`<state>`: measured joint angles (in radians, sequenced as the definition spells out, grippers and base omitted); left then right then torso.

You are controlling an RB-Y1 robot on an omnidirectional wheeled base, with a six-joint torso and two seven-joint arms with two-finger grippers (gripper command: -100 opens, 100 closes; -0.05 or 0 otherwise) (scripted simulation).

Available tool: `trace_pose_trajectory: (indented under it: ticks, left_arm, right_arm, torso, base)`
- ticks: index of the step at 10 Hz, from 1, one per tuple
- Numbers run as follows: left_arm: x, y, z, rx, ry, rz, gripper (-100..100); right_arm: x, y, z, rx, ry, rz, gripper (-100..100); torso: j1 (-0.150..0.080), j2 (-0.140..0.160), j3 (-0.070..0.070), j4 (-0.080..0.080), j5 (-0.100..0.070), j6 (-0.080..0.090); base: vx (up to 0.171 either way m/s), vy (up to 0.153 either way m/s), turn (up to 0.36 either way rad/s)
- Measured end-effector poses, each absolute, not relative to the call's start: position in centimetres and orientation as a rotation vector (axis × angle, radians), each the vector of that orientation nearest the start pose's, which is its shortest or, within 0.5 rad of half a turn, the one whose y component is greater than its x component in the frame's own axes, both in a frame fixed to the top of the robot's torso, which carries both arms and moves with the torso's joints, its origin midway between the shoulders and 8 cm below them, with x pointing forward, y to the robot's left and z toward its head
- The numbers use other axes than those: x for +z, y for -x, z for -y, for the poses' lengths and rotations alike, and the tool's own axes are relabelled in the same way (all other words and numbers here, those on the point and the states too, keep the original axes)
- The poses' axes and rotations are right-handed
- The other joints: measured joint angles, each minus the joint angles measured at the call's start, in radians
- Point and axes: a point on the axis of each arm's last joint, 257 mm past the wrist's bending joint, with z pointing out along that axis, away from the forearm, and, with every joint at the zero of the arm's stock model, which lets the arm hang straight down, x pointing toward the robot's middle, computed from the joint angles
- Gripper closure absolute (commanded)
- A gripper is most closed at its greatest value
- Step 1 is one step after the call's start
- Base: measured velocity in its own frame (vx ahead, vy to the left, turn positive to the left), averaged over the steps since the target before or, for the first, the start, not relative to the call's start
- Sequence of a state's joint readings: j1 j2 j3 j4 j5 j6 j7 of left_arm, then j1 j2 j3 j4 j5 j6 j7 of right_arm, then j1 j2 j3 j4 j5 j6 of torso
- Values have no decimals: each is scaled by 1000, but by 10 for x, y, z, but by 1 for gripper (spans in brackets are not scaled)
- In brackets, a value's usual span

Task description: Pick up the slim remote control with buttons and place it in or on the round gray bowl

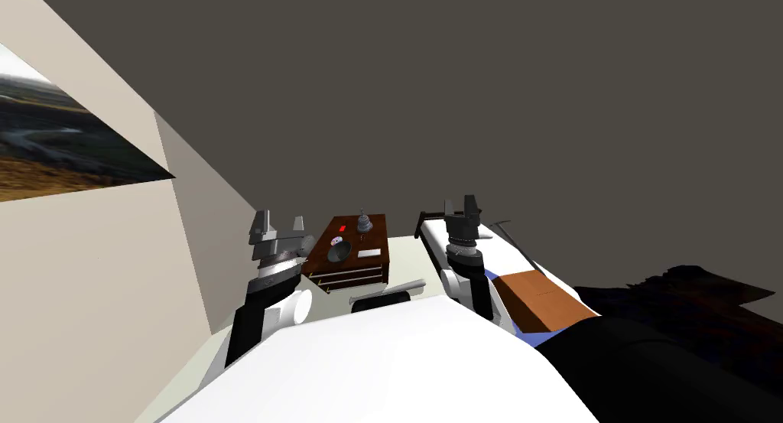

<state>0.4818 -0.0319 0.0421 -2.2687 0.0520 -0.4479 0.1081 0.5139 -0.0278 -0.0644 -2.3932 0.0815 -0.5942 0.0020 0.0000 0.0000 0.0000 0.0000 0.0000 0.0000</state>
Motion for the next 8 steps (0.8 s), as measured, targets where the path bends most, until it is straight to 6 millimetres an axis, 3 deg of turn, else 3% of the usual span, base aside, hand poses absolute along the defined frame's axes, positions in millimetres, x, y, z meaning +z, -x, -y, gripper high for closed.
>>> trace_pose_trajectory:
  ticks: [3,6,8]
  left_arm:
    - [3,-364,-304,-1359,773,-643,-100]
    - [-26,-385,-321,-1286,799,-766,-100]
    - [-45,-399,-337,-1231,826,-830,-100]
  right_arm:
    - [84,-300,273,1224,-416,-553,0]
    - [84,-300,272,1224,-416,-553,0]
    - [84,-300,273,1224,-416,-553,0]
  torso:
    - [-1,3,2,1,0,0]
    - [-4,5,3,1,-1,1]
    - [-2,5,3,1,0,0]
  base:
    - [-56,-29,-177]
    - [-83,-55,-312]
    - [-55,-46,-164]
